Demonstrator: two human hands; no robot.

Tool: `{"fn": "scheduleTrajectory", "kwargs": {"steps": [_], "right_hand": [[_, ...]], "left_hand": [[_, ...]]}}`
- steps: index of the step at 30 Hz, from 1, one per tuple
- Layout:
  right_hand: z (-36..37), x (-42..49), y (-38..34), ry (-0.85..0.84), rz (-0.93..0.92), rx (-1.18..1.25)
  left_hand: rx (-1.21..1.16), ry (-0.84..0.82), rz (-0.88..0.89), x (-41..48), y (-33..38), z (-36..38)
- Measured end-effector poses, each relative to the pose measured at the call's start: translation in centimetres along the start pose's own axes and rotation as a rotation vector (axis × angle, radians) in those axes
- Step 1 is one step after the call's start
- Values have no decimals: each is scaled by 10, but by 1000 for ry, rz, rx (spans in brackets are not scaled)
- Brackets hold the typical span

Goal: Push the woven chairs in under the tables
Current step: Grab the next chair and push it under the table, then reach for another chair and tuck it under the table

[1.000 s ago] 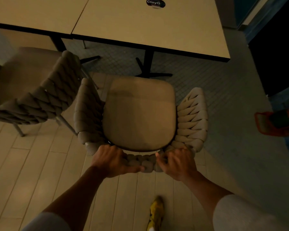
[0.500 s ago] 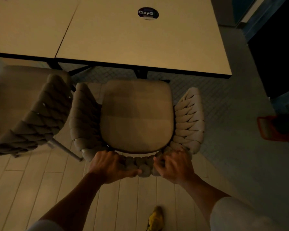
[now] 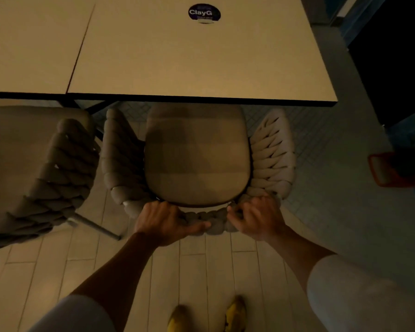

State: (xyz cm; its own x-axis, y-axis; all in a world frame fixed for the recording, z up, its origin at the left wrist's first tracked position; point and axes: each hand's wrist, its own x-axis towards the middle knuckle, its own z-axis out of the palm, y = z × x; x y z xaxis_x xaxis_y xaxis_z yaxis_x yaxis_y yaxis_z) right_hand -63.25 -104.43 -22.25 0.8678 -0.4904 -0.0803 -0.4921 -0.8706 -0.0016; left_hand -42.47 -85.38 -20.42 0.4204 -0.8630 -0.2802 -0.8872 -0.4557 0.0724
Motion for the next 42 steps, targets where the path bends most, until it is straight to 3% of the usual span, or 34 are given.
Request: {"fn": "scheduleTrajectory", "kwargs": {"steps": [6, 9, 12, 14, 20, 31, 42], "right_hand": [[10, -5, -5, 61, -11, -56], [-1, -8, -13, -115, -8, -85], [-7, -15, -19, -156, 17, -53], [-16, -24, -20, -207, 84, 21], [-106, -58, -7, -350, 192, 181], [-286, -128, 51, -247, 388, 153], [-377, -224, 162, -76, 675, 190]], "left_hand": [[21, -17, -12, 1, -3, 9], [-28, 40, 48, -7, -1, 5], [-34, -54, 28, -17, 5, -11], [28, -64, 132, -25, 8, -19], [-6, -121, -1, -46, 14, -109], [104, -86, 219, -64, 83, -269], [201, 40, 539, -20, 218, -374]]}}
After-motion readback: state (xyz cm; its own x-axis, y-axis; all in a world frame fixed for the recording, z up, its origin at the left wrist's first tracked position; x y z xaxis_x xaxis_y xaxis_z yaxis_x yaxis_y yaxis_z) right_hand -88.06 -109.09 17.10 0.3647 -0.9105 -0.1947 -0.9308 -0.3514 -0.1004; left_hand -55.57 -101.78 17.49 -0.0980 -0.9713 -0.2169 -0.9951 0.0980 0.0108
